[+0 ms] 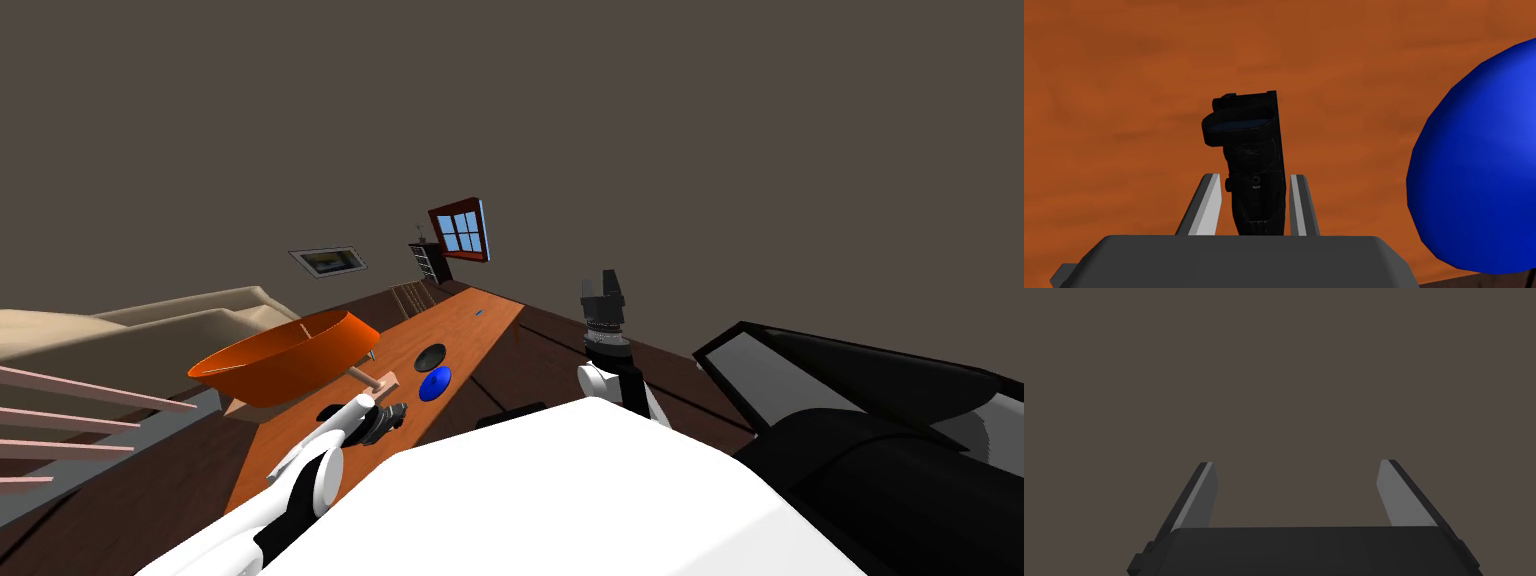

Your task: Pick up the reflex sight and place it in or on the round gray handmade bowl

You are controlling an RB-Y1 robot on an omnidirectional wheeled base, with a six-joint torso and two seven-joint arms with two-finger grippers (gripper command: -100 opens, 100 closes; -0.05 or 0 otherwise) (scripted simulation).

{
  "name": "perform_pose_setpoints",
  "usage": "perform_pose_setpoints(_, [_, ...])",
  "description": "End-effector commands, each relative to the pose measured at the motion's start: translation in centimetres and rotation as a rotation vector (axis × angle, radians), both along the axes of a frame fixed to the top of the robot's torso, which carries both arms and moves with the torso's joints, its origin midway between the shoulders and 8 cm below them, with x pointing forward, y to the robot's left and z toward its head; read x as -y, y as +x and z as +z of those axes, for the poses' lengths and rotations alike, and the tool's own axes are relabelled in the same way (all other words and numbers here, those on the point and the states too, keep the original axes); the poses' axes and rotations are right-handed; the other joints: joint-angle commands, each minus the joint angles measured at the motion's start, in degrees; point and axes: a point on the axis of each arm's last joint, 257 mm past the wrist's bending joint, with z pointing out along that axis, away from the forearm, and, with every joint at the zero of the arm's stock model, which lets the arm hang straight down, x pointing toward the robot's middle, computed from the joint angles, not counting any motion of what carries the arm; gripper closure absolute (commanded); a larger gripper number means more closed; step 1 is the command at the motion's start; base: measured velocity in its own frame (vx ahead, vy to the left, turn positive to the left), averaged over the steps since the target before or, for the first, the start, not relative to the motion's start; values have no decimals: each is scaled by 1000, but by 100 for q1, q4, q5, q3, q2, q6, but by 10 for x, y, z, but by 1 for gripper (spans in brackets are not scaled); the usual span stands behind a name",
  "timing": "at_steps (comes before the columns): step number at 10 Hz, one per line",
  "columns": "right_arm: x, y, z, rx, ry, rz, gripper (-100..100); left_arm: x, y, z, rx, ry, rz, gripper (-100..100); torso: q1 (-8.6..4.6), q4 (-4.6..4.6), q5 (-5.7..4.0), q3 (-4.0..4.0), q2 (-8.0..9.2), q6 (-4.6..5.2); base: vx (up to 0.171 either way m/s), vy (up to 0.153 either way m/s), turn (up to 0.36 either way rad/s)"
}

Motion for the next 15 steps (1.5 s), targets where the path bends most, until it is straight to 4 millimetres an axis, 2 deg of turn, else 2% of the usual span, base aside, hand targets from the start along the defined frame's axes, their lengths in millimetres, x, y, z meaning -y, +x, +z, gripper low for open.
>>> perform_pose_setpoints(1, [0, 0, 0, 0, 0, 0, 0, 0, 0, 0, 0, 0, 0, 100, 0, 0, 0, 0, 0, 0, 0, 0, 0])
perform_pose_setpoints(2, [0, 0, 0, 0, 0, 0, 0, 0, 0, 0, 0, 0, 0, 0, -1, 0, -1, 0, -1, 0, 0, 0, 0])
perform_pose_setpoints(3, [0, 0, 0, 0, 0, 0, 0, 2, 6, 5, 0, -1, -31, 100, -1, 0, -1, -1, -1, 0, 40, -23, 250])
perform_pose_setpoints(6, [0, 0, 0, 0, 0, 0, 0, 9, 21, 18, 0, -4, -108, 100, -24, -5, -8, -13, -23, -9, 75, -62, 291])
perform_pose_setpoints(8, [0, 0, 0, 0, 0, 0, 0, 8, 21, 18, 0, -3, -109, 100, -25, -7, -7, -19, -34, -1, 60, -41, 123])
perform_pose_setpoints(9, [0, 0, 0, 0, 0, 0, 0, 9, 21, 18, -1, -5, -112, 0, -14, -5, -4, -13, -22, 3, 6, -6, -7])
perform_pose_setpoints(10, [0, 0, 0, 0, 0, 0, 0, -17, 27, 36, -10, 55, -139, 100, -6, -3, -3, -7, -12, 1, 4, -21, -161])
perform_pose_setpoints(15, [0, 0, 0, 0, 0, 0, 0, -68, 38, 77, -31, 173, -185, 100, -19, 2, -15, -5, -13, 15, 13, -24, -132])
